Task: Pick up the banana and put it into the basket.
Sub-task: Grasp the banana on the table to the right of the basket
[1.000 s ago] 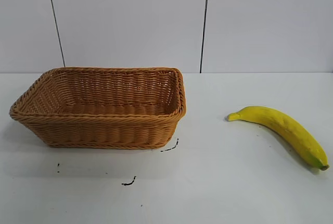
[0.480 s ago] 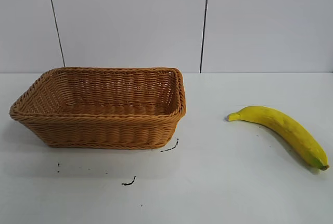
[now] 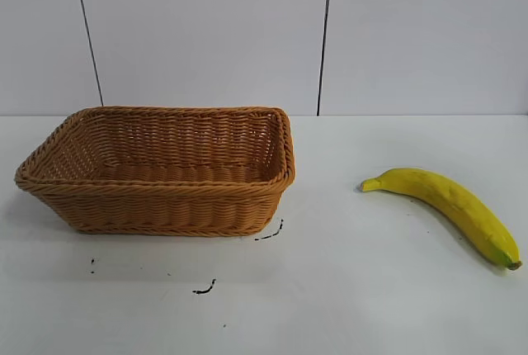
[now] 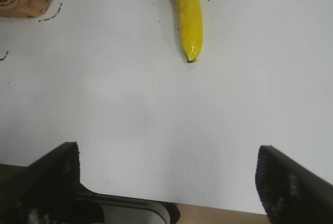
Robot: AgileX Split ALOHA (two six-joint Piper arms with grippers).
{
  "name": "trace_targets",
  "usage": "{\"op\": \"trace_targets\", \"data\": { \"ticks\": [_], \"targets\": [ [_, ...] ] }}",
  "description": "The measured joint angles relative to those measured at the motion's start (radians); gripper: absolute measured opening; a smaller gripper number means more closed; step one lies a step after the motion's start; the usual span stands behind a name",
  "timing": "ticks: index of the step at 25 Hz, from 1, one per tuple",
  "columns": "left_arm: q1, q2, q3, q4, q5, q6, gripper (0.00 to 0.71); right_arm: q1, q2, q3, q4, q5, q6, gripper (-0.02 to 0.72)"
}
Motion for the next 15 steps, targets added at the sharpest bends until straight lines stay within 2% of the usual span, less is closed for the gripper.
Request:
{"op": "trace_targets", "data": {
  "ticks": [4, 9, 12, 15],
  "targets": [
    [0.000, 0.000, 0.000, -0.001, 0.000, 0.000, 0.690, 0.000, 0.227, -0.106, -0.011, 0.014, -0.040, 0.638],
    [0.000, 0.000, 0.000, -0.001, 0.000, 0.000, 0.690, 0.000, 0.479, -0.252, -0.012, 0.016, -0.148, 0.638],
    [0.000, 0.000, 0.000, -0.001, 0.000, 0.000, 0.690, 0.000, 0.612, -0.336, -0.013, -0.005, -0.207, 0.638],
    [0.000, 0.000, 0.000, -0.001, 0.000, 0.000, 0.690, 0.000, 0.730, -0.404, -0.013, -0.066, -0.241, 0.638]
  ]
}}
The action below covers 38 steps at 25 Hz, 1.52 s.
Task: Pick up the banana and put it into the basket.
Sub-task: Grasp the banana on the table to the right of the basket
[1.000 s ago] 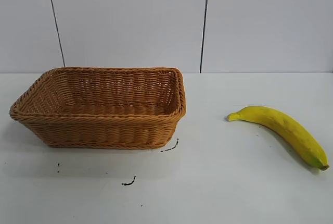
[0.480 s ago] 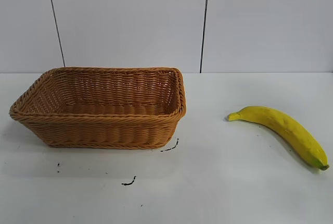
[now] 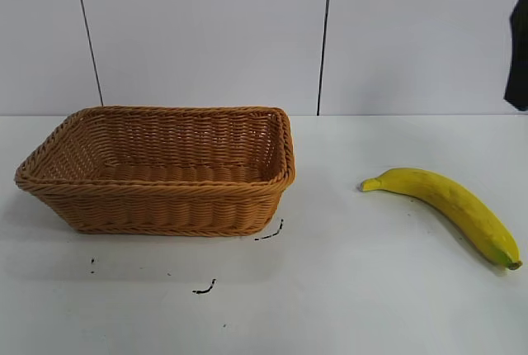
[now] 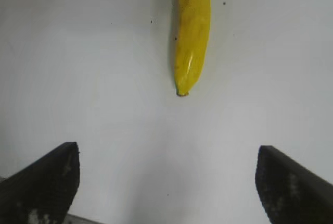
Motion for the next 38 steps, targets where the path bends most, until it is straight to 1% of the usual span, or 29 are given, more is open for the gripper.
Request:
{"op": "trace_targets", "data": {
  "ticks": [2, 6, 9, 11, 14, 17, 25, 28, 38],
  "targets": [
    [0.000, 0.000, 0.000, 0.000, 0.000, 0.000, 0.690, 0.000, 0.070, -0.035, 0.002, -0.049, -0.018, 0.638],
    [0.000, 0.000, 0.000, 0.000, 0.000, 0.000, 0.690, 0.000, 0.175, -0.055, 0.041, -0.119, -0.055, 0.638],
    [0.000, 0.000, 0.000, 0.000, 0.000, 0.000, 0.690, 0.000, 0.246, -0.055, 0.045, -0.181, -0.062, 0.638],
    [0.000, 0.000, 0.000, 0.000, 0.000, 0.000, 0.690, 0.000, 0.284, -0.055, 0.037, -0.211, -0.071, 0.638],
    [0.000, 0.000, 0.000, 0.000, 0.000, 0.000, 0.690, 0.000, 0.336, -0.056, 0.021, -0.220, -0.097, 0.638],
    [0.000, 0.000, 0.000, 0.000, 0.000, 0.000, 0.690, 0.000, 0.364, -0.056, 0.017, -0.239, -0.106, 0.638],
    [0.000, 0.000, 0.000, 0.000, 0.000, 0.000, 0.690, 0.000, 0.418, -0.056, 0.016, -0.362, -0.110, 0.638],
    [0.000, 0.000, 0.000, 0.000, 0.000, 0.000, 0.690, 0.000, 0.447, -0.056, 0.018, -0.382, -0.110, 0.638],
    [0.000, 0.000, 0.000, 0.000, 0.000, 0.000, 0.690, 0.000, 0.486, -0.056, 0.026, -0.389, -0.110, 0.638]
  ]
}}
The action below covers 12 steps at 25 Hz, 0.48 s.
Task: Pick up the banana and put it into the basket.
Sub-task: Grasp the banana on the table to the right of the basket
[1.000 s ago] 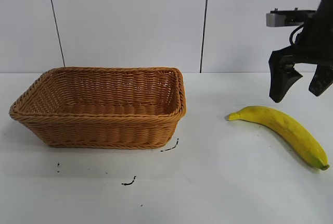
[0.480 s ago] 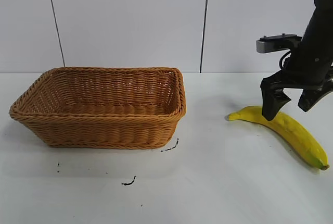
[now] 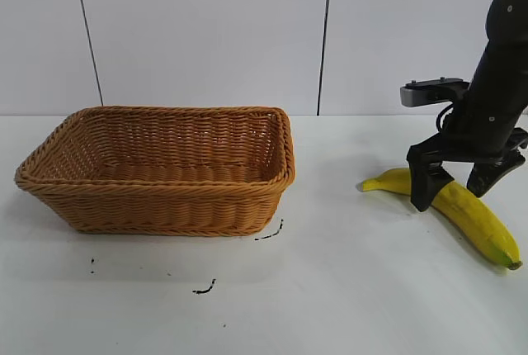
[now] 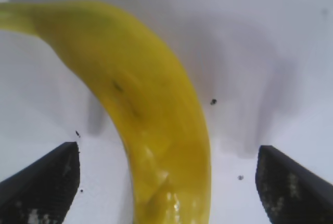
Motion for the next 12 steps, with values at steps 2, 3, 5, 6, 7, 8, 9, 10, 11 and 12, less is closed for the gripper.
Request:
{"op": "trace_targets", "data": {
  "ticks": [2, 3, 5, 6, 7, 8, 9, 10, 11, 12],
  "targets": [
    [0.000, 0.000, 0.000, 0.000, 0.000, 0.000, 0.690, 0.000, 0.003, 0.000, 0.001, -0.001, 0.000, 0.638],
    [0.000, 0.000, 0.000, 0.000, 0.000, 0.000, 0.690, 0.000, 0.005, 0.000, 0.001, 0.000, 0.000, 0.638],
    [0.000, 0.000, 0.000, 0.001, 0.000, 0.000, 0.690, 0.000, 0.007, 0.000, 0.002, 0.000, 0.000, 0.638],
    [0.000, 0.000, 0.000, 0.001, 0.000, 0.000, 0.690, 0.000, 0.008, 0.000, 0.002, 0.000, 0.000, 0.638],
    [0.000, 0.000, 0.000, 0.001, 0.000, 0.000, 0.690, 0.000, 0.009, 0.000, 0.002, 0.000, 0.000, 0.638],
    [0.000, 0.000, 0.000, 0.001, 0.000, 0.000, 0.690, 0.000, 0.010, 0.000, 0.002, 0.000, 0.000, 0.638],
    [0.000, 0.000, 0.000, 0.001, 0.000, 0.000, 0.690, 0.000, 0.011, 0.000, 0.002, 0.000, 0.001, 0.638],
    [0.000, 0.000, 0.000, 0.001, 0.000, 0.000, 0.690, 0.000, 0.011, 0.000, 0.002, 0.000, 0.004, 0.633],
    [0.000, 0.000, 0.000, 0.001, 0.000, 0.000, 0.690, 0.000, 0.011, 0.000, 0.002, 0.000, 0.004, 0.633],
    [0.000, 0.000, 0.000, 0.001, 0.000, 0.000, 0.690, 0.000, 0.012, 0.000, 0.002, 0.000, 0.010, 0.615]
  ]
}}
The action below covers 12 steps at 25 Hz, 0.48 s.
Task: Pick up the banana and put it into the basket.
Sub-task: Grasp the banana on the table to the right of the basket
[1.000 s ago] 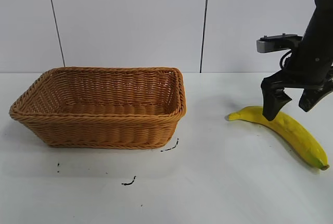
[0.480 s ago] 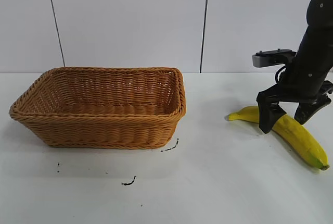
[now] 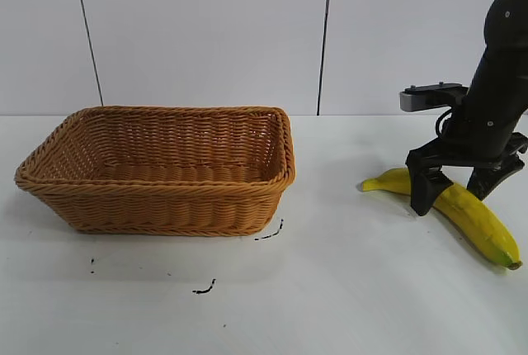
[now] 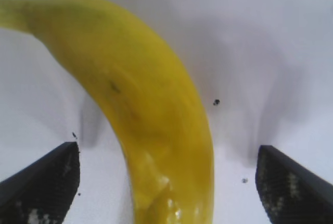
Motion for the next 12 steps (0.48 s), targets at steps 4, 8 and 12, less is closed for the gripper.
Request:
{"op": "trace_targets", "data": {
  "ticks": [4, 8, 12],
  "targets": [
    [0.000, 0.000, 0.000, 0.000, 0.000, 0.000, 0.690, 0.000, 0.000, 0.000, -0.002, 0.000, 0.035, 0.355],
    [0.000, 0.000, 0.000, 0.000, 0.000, 0.000, 0.690, 0.000, 0.000, 0.000, -0.029, -0.001, 0.031, 0.305],
    [0.000, 0.000, 0.000, 0.000, 0.000, 0.000, 0.690, 0.000, -0.002, 0.000, -0.049, 0.005, 0.024, 0.305]
  ]
}}
